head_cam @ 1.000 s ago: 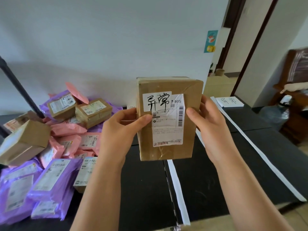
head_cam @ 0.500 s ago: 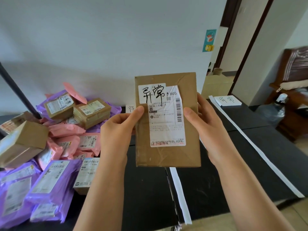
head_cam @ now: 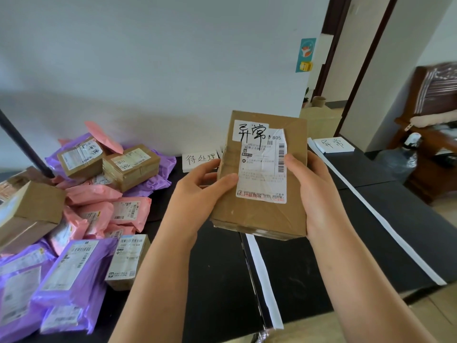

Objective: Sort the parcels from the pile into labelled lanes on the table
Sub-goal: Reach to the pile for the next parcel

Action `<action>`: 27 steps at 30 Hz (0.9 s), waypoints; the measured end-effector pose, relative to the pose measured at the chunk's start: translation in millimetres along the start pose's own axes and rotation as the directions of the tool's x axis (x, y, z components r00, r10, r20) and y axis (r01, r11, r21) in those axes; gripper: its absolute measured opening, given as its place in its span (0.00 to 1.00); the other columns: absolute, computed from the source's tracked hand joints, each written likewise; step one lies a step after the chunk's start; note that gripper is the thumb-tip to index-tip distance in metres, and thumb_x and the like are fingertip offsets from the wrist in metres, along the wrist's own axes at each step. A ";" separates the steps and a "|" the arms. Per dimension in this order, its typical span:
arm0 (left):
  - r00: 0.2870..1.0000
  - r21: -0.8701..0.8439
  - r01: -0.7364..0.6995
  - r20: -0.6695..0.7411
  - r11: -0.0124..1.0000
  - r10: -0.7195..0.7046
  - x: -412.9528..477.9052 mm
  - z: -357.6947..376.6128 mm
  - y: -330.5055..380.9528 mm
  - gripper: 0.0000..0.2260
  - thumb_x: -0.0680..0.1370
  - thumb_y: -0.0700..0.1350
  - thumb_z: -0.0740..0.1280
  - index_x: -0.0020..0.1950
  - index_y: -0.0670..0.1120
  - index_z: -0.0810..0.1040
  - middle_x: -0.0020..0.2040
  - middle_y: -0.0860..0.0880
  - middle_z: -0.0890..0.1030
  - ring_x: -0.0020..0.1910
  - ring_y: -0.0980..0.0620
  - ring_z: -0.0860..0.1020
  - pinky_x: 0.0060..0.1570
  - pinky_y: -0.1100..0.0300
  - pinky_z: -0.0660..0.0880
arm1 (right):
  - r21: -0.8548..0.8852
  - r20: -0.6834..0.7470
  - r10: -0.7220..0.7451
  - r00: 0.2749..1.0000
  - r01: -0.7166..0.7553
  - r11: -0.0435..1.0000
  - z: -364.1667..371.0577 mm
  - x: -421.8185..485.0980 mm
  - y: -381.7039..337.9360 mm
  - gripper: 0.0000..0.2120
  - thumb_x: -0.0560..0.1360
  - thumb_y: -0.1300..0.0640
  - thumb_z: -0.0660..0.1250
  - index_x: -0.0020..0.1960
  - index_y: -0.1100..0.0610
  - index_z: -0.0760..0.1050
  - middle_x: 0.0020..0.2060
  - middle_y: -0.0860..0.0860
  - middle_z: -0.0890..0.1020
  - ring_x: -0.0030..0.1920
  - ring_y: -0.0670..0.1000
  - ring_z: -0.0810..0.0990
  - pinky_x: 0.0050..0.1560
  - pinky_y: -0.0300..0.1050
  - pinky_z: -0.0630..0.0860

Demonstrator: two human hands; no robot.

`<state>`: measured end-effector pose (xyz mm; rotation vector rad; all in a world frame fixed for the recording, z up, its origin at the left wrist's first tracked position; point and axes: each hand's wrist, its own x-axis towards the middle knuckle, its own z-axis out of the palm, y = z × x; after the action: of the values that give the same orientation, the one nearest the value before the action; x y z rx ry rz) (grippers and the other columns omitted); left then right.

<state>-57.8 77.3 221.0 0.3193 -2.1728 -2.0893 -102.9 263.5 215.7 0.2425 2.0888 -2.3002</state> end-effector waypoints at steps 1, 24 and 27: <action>1.000 -0.001 0.000 -0.017 1.000 0.000 1.2 0.0 -0.3 0.21 0.71 0.54 0.75 0.62 0.62 0.76 0.50 0.58 0.84 0.46 0.59 0.84 0.40 0.64 0.79 | -0.006 0.002 0.011 1.000 -0.011 1.000 0.1 0.2 -1.1 0.23 0.78 0.42 0.67 0.70 0.42 0.68 0.52 0.43 0.83 0.50 0.47 0.82 0.39 0.46 0.75; 0.934 0.232 0.009 0.346 0.973 -0.091 20.3 65.0 -54.9 0.14 0.75 0.52 0.72 0.59 0.63 0.75 0.53 0.61 0.79 0.53 0.58 0.78 0.43 0.61 0.75 | -0.153 -0.344 0.029 0.938 -0.086 0.985 -88.1 -30.9 56.1 0.41 0.75 0.47 0.72 0.79 0.37 0.50 0.57 0.43 0.80 0.55 0.46 0.81 0.42 0.43 0.75; 0.898 0.276 -0.019 0.427 0.961 -0.105 13.6 98.1 -62.1 0.14 0.76 0.52 0.71 0.60 0.63 0.74 0.54 0.62 0.79 0.55 0.57 0.78 0.48 0.58 0.78 | -0.122 -0.392 0.042 0.919 -0.097 0.988 -123.1 -37.0 61.3 0.43 0.75 0.49 0.72 0.79 0.36 0.47 0.56 0.43 0.80 0.54 0.46 0.81 0.45 0.46 0.76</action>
<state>-88.4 167.8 153.6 -0.1017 -2.7427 -2.0350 -46.8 376.1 149.0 0.8172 2.3528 -2.1940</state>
